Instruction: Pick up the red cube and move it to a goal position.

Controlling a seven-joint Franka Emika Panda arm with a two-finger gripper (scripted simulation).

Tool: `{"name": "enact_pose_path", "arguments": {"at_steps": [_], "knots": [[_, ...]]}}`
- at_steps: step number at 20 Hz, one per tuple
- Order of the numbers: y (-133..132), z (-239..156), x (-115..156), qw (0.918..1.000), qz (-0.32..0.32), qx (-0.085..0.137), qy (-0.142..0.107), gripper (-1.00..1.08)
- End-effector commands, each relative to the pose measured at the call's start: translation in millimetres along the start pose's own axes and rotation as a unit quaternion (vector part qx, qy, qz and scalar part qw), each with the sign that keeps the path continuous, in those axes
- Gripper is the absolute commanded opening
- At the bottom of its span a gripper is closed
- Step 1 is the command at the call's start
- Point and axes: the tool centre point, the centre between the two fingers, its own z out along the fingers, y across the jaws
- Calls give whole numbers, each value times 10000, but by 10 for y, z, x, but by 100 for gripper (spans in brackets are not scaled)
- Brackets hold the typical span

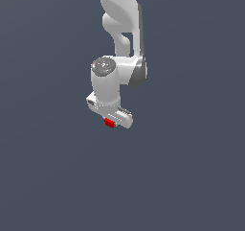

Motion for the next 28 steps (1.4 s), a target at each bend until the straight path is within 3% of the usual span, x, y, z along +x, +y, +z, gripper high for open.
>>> {"name": "enact_pose_path", "arguments": {"at_steps": [1, 17, 28], "knots": [[28, -292, 30, 10000, 2, 2, 5, -100], [172, -2071, 245, 10000, 4, 0, 7, -100], [201, -2697, 349, 10000, -2, 1, 9, -100]]}}
